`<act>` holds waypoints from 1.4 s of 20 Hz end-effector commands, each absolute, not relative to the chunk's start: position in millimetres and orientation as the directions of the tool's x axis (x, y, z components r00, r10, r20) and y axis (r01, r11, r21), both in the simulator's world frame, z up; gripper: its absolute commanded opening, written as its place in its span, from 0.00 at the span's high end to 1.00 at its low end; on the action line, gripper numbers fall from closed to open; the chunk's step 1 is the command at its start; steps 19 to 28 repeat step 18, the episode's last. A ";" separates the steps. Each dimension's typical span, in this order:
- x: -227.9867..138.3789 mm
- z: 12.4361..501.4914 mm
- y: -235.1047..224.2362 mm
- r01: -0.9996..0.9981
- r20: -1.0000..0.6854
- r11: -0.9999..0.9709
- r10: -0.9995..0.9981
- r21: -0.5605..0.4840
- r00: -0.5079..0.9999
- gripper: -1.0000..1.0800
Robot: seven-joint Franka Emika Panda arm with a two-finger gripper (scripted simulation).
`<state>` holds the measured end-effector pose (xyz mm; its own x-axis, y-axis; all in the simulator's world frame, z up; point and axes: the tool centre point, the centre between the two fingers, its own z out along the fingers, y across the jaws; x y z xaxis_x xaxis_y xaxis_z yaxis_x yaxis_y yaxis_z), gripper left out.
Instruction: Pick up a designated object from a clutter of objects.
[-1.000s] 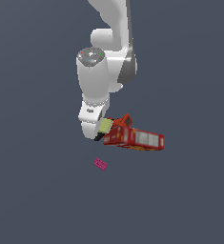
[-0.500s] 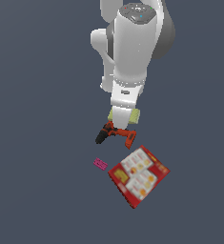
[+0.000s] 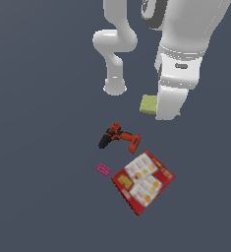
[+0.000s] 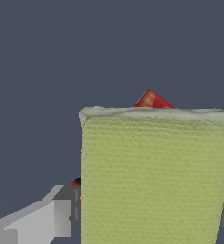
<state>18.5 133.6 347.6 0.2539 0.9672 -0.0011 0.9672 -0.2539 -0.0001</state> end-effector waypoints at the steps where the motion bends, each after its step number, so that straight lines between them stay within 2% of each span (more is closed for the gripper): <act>1: 22.9 363.4 149.4 0.967 0.000 -0.256 0.967 0.000 0.256 1.00; 12: 34.8 396.9 186.0 0.967 0.000 -0.256 0.967 0.000 0.256 1.00; 28: 36.6 400.8 190.1 0.967 0.000 -0.256 0.967 0.000 0.256 1.00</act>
